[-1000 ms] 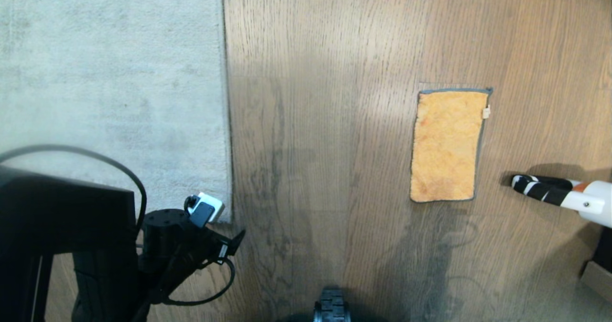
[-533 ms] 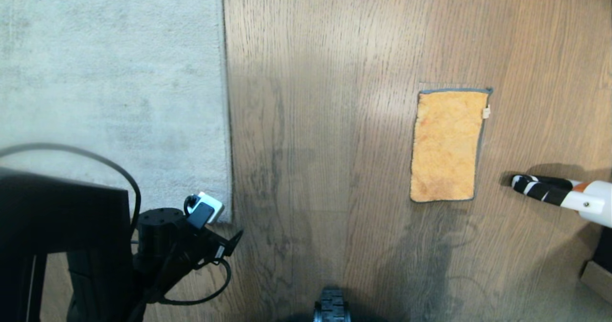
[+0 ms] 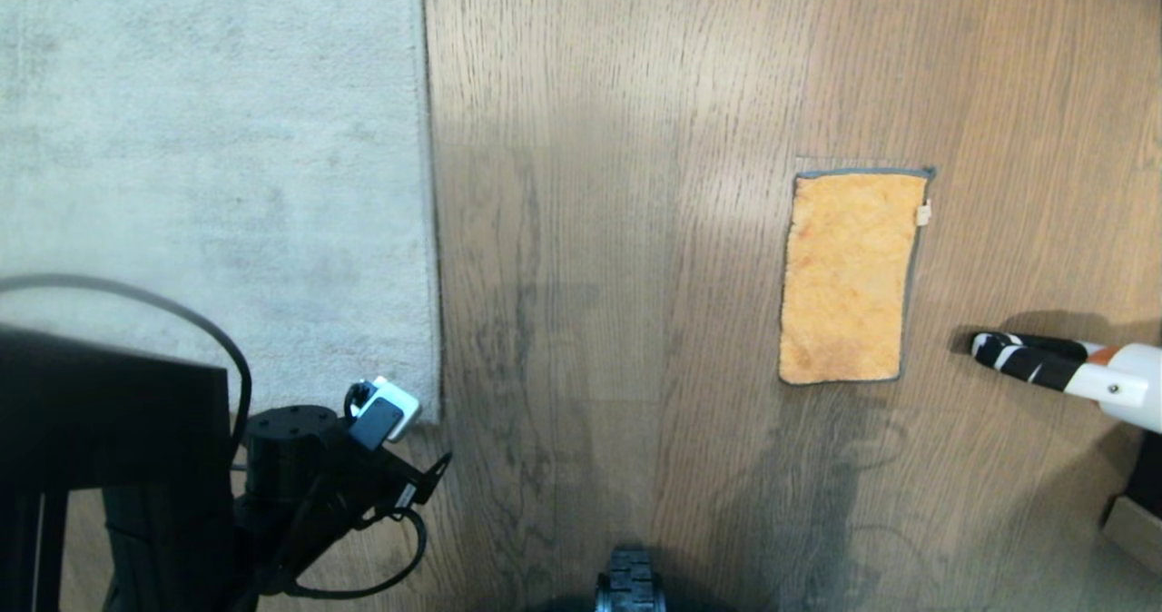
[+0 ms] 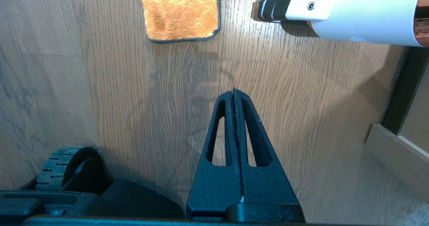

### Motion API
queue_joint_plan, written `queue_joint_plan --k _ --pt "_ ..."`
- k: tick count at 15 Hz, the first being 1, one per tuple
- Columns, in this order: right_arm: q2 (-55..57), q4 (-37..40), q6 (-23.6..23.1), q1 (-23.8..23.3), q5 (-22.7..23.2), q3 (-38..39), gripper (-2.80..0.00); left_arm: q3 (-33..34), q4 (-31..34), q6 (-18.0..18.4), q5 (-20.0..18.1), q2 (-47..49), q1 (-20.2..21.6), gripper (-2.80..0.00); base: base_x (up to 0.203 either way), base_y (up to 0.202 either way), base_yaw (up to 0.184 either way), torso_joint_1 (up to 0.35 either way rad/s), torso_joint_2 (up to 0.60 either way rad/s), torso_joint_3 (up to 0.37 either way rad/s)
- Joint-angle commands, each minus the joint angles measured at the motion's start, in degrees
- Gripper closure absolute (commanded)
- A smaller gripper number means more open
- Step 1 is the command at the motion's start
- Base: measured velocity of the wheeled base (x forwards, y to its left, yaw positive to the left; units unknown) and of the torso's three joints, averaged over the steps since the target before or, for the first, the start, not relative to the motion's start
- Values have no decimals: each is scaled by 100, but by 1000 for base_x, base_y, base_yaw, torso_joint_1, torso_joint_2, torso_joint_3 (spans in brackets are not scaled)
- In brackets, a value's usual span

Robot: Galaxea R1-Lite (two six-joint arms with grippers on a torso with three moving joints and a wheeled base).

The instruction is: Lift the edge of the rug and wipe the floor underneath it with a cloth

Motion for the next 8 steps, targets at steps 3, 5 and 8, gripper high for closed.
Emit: queue_joint_plan --k 3,5,8 --pt "6 3 0 0 -1 0 0 -28 -277 237 139 117 54 -280 0 0 0 0 0 0" --pt "4 -6 0 0 5 0 0 -92 -277 316 209 180 100 -280 0 0 0 0 0 0" --pt "6 -6 0 0 -1 0 0 -193 -277 488 425 247 183 -280 0 0 0 0 0 0"
